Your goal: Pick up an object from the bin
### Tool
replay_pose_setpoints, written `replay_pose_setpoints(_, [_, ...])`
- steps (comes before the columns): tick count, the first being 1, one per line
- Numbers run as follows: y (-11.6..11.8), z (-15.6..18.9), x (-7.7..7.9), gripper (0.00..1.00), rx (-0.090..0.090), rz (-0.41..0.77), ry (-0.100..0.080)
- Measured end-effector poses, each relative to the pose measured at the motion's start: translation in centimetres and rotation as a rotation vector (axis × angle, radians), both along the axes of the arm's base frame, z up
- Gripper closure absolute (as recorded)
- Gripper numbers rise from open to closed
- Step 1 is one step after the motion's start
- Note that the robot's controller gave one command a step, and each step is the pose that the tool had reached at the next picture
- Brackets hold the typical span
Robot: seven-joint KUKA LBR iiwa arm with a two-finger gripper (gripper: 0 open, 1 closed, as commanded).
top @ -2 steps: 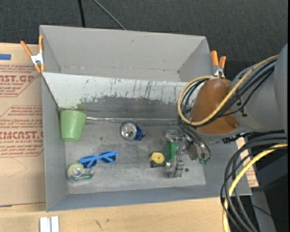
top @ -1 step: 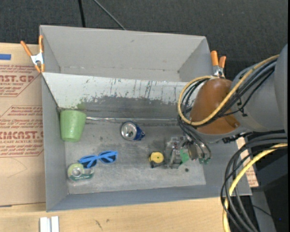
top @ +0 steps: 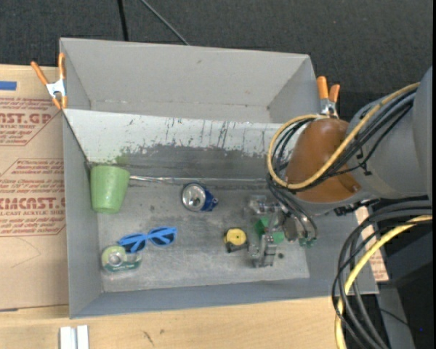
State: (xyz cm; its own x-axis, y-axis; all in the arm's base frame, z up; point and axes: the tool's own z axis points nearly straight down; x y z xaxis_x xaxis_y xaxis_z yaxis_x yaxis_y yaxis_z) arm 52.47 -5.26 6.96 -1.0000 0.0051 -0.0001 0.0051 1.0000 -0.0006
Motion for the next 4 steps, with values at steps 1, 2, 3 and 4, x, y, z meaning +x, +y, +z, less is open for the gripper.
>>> replay_pose_setpoints(1, [-7.8,0.0,2.8,0.00,-0.003,-0.093,-0.005])
replay_pose_setpoints(2, [-3.7,0.0,0.4,0.00,0.002,0.009,0.002])
replay_pose_setpoints(3, [-3.9,0.0,0.5,1.00,0.000,0.008,-0.001])
replay_pose_setpoints(4, [-4.3,12.5,2.8,1.00,-0.002,-0.001,-0.012])
